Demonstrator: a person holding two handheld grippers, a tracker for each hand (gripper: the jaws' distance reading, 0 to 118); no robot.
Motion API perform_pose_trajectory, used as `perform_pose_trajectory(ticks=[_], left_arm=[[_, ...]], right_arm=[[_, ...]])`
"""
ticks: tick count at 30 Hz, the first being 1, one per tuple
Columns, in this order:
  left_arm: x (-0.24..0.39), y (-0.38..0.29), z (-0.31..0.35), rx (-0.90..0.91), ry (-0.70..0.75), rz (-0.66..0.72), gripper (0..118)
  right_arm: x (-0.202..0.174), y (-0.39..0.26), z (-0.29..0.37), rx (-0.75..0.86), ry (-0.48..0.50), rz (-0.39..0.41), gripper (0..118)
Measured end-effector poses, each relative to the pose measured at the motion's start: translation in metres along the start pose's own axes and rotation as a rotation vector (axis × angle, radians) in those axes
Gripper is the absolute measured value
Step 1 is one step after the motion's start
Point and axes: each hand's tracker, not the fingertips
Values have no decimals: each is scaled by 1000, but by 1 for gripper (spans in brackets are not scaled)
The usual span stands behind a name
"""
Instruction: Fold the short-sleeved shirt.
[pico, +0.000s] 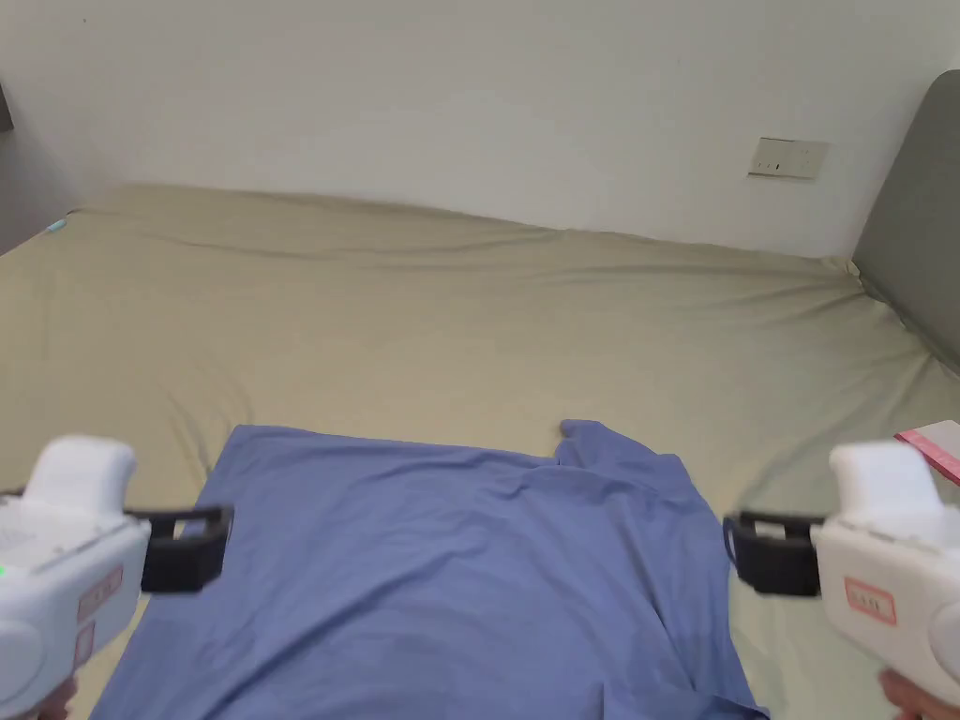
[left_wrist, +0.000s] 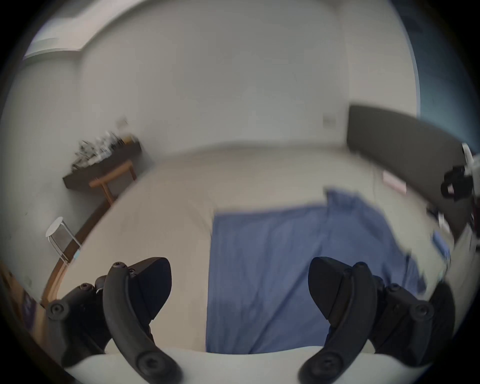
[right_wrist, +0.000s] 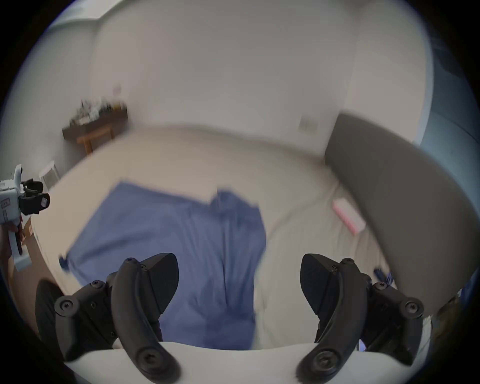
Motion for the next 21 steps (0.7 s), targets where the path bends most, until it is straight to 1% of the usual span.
perform_pose_trajectory(ticks=[1,2,3,4,5,6,8,9,10,11,12,13,14,17,19,21], left_arm=[[7,13,12,84,21,25,103],[14,25,24,167,34,37,98],[22,34,36,241,68,36,84],[36,42,43,314,133,18,70],[45,45,49,366,164,-12,57],[53,48,56,424,178,-43,44],[68,52,62,432,162,-83,30],[73,52,66,434,144,-79,24],[78,52,68,435,140,-77,21],[84,52,71,438,134,-82,18],[89,52,71,441,134,-89,7],[93,51,72,448,140,-98,2],[96,51,72,453,143,-108,0],[103,51,73,454,125,-118,0],[105,51,74,455,99,-115,0],[105,50,73,443,89,-132,0]], right_arm=[[-9,12,9,68,-12,1,101],[-18,22,19,134,-27,4,101],[-28,30,30,192,-41,7,98],[-38,36,36,228,-44,19,95],[-47,40,41,260,-49,25,87],[-57,42,47,299,-58,36,69],[-71,42,54,361,-62,44,21],[-78,42,53,379,-68,40,21],[-83,40,54,389,-77,42,13],[-89,39,54,404,-55,38,8],[-93,37,55,401,-59,42,6],[-96,36,55,410,-52,47,5],[-100,34,55,423,-47,52,3],[-109,31,54,445,-121,109,2],[-108,31,56,457,-101,98,2],[-108,32,59,465,-112,99,2]])
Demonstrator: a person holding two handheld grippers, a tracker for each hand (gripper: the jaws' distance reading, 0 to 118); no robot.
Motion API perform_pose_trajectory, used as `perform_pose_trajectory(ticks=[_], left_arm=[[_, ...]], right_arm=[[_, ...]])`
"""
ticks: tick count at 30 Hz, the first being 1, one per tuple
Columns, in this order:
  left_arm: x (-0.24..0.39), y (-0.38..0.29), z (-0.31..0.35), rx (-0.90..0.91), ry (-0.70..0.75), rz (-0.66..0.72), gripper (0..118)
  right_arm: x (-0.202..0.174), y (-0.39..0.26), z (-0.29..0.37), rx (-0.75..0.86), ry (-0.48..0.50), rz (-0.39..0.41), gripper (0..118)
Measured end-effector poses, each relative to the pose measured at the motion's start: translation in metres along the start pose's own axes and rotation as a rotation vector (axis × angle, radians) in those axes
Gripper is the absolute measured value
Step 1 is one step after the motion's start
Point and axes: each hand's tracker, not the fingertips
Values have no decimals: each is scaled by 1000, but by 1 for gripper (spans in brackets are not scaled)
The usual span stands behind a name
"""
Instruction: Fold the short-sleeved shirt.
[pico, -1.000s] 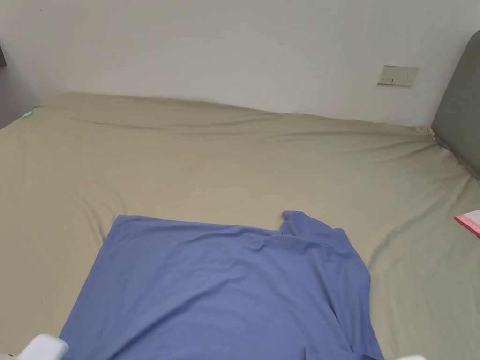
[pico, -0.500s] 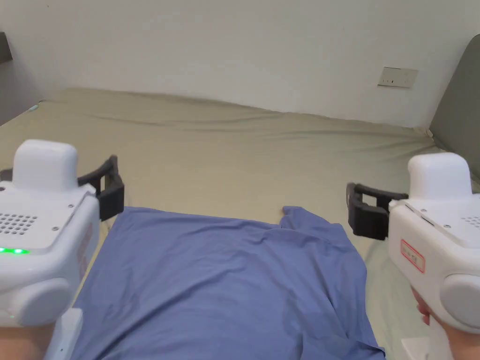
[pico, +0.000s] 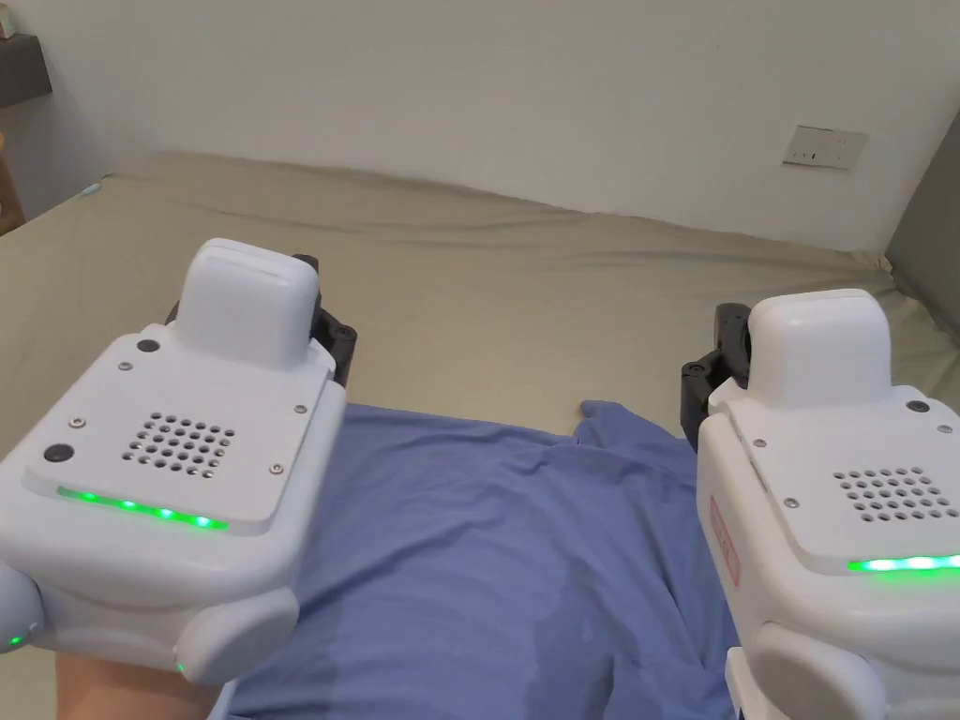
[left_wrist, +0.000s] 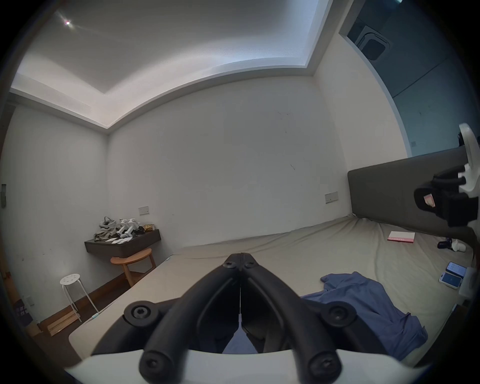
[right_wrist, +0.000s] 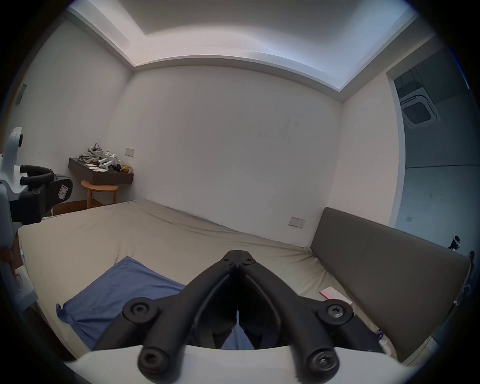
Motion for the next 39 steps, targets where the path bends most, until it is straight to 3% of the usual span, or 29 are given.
perform_pose_trajectory(ticks=[7,14,17,20,21,22,23,24,29,34,39], left_arm=[[-11,-10,-9,-84,-30,-12,0],[-45,-85,-24,-370,-60,-16,0],[-65,-135,-25,-586,-1,26,32],[-84,-192,-20,-758,2,83,51],[-89,-214,-19,-830,24,102,83],[-93,-229,-17,-871,40,113,101],[-96,-245,-13,-917,47,126,110],[-98,-258,-10,-941,66,139,110],[-98,-289,-10,-1000,96,137,107],[-95,-292,-17,-1011,112,123,74],[-90,-300,-24,-1063,40,202,5]], right_arm=[[4,-4,-3,-19,-5,32,2],[7,-25,-3,-94,4,10,2],[8,-35,-2,-130,6,15,2],[11,-47,-1,-175,9,31,2],[12,-51,0,-190,6,32,2],[13,-53,0,-200,4,32,2],[15,-57,-1,-214,3,32,2],[17,-59,0,-228,-1,32,2],[21,-68,0,-272,-16,24,2],[23,-67,2,-288,-23,8,2],[24,-66,2,-292,-21,12,2]])
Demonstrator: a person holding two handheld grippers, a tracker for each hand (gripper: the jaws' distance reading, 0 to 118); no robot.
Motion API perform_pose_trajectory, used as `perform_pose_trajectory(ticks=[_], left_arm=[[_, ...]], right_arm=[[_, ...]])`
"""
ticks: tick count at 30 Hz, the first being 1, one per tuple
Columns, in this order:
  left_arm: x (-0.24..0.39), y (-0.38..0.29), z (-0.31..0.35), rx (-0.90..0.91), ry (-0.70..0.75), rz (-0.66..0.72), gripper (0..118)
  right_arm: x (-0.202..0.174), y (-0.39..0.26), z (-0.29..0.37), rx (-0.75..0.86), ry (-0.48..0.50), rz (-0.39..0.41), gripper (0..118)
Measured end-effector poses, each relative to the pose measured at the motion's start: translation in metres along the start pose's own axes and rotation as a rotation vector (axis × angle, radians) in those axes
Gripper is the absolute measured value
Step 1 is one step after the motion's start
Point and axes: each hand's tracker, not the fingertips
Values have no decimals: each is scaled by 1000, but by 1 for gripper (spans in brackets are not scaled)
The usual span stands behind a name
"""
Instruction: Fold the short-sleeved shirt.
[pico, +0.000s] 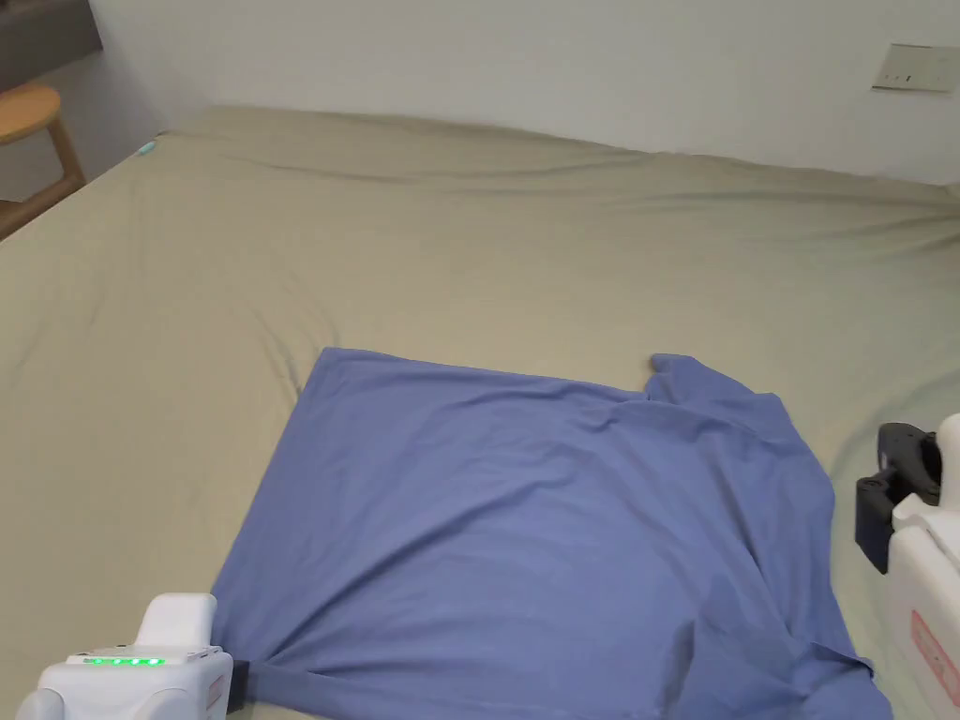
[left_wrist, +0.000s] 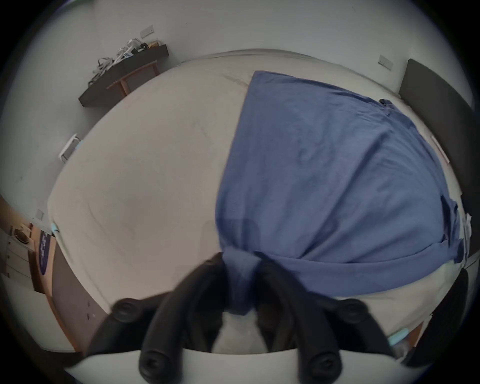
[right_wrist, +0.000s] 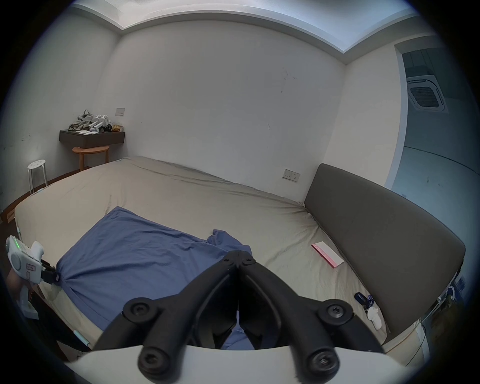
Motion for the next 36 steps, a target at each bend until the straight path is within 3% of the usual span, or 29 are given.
perform_pose_trajectory(ticks=[3,6,11,12,13,15,16,21,28,29,33,34,36], left_arm=[[10,-2,6,24,43,-81,5],[8,-1,21,62,-7,-40,5],[7,7,56,169,-17,-45,5],[8,10,61,183,-16,-47,5],[8,11,66,195,-15,-48,5],[10,12,72,205,-8,-61,5],[13,14,73,204,-4,-71,5],[24,11,75,172,11,-111,5],[27,9,73,121,30,-117,5],[27,8,72,116,32,-119,5],[30,7,68,80,45,-142,5],[30,6,66,70,46,-149,5],[29,5,62,51,40,-155,5]], right_arm=[[4,-1,0,-4,3,2,2],[13,-10,-6,-41,17,-30,2],[21,-58,-24,-292,14,-24,3],[23,-74,-28,-352,21,-19,13],[25,-90,-33,-401,31,-26,33],[30,-130,-46,-565,53,-66,93],[32,-147,-50,-615,62,-87,98],[37,-222,-71,-886,66,-119,98],[35,-225,-82,-877,114,-163,93],[33,-223,-83,-865,128,-166,86],[23,-228,-93,-883,253,-175,23],[21,-229,-95,-887,264,-174,17],[21,-223,-96,-873,248,-185,14]])
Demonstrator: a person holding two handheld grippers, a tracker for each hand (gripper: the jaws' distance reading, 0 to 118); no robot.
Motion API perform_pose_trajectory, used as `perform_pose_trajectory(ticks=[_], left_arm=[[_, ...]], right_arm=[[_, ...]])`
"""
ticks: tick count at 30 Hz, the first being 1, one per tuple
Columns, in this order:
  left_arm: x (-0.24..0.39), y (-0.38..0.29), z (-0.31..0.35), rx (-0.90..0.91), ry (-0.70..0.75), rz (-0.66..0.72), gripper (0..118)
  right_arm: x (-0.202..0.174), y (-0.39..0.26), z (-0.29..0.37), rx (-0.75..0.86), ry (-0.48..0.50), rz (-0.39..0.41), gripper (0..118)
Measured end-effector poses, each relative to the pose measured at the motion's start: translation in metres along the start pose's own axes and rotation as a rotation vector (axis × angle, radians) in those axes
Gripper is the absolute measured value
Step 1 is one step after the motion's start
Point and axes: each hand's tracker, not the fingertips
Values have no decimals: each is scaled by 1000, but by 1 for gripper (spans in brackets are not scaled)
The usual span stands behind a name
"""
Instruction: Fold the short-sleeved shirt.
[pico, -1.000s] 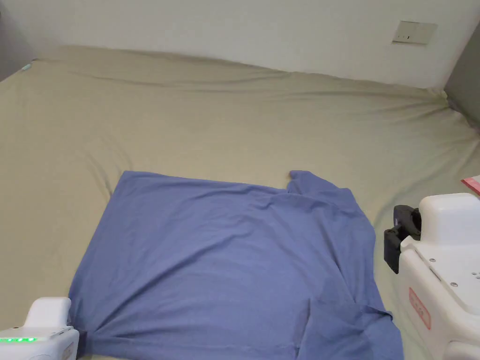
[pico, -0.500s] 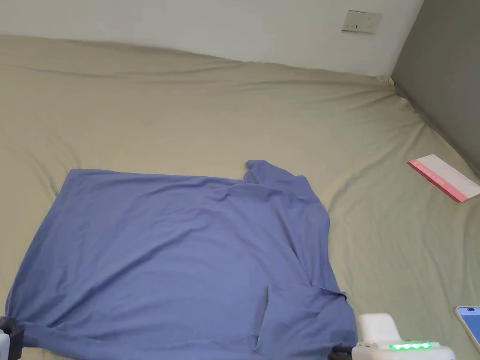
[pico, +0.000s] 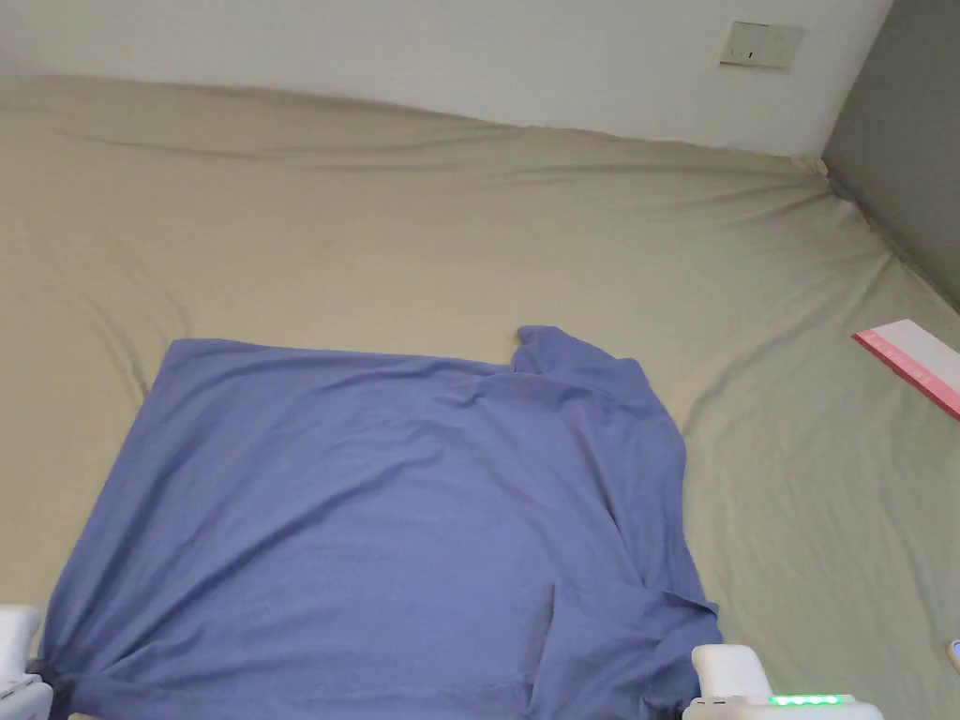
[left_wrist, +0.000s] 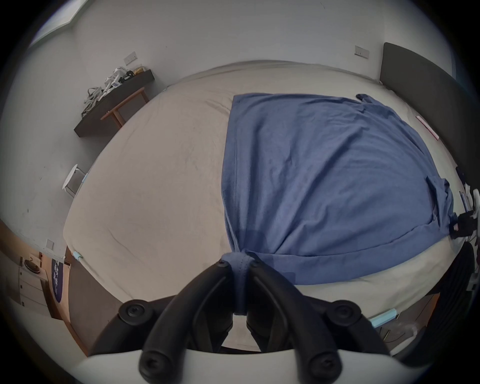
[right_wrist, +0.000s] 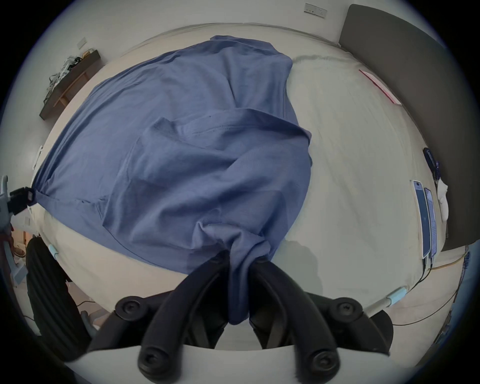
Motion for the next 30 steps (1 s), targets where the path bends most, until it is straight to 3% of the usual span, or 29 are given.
perform_pose_trajectory(ticks=[4,8,14,20,30], left_arm=[[-13,0,-1,20,-37,62,5],[-25,8,7,89,-73,161,5],[-40,37,10,162,-120,298,5],[-39,78,-15,177,-122,313,5],[-23,124,-94,68,-68,246,5]], right_arm=[[-1,-1,17,103,-3,24,13],[6,7,54,250,55,-30,13],[14,50,84,326,65,-40,13],[9,103,67,290,27,-51,13],[10,179,-22,150,-11,-51,13]])
